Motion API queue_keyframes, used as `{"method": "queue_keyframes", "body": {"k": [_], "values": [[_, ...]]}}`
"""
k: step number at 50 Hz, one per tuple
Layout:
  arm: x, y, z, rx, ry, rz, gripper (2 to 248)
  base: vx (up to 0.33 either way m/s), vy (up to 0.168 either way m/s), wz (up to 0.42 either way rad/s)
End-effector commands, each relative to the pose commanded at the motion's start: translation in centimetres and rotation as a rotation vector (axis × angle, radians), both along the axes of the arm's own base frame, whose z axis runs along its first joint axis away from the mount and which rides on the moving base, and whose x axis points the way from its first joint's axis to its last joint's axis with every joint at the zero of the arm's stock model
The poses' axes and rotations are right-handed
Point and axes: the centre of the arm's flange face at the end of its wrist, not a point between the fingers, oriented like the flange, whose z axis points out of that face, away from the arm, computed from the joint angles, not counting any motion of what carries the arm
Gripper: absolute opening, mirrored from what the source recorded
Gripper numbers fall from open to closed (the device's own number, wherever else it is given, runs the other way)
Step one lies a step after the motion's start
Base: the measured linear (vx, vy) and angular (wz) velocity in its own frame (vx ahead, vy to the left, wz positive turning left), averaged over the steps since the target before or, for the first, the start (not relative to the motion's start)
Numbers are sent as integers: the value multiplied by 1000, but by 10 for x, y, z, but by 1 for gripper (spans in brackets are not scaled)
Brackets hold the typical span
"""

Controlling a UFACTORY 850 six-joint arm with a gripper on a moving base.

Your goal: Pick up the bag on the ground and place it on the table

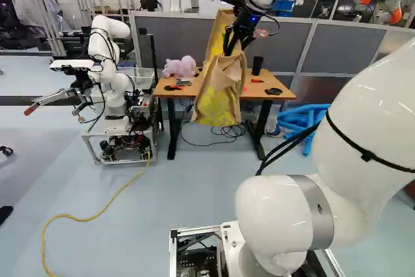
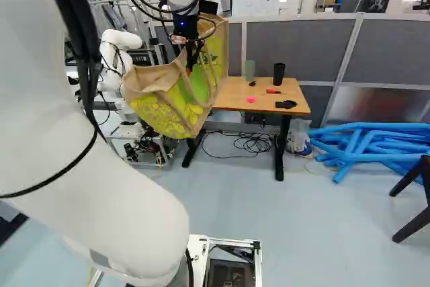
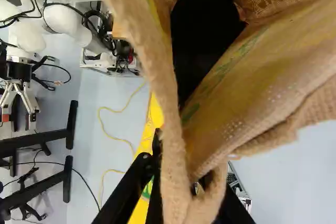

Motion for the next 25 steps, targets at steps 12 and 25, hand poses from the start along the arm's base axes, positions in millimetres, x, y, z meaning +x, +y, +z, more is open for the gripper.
{"method": "queue_keyframes", "body": {"k": [12, 25], "values": [[0, 0, 0, 0, 0, 0, 21, 10, 4, 7], [0, 0, 0, 0, 0, 0, 21, 11, 1, -1]]}}
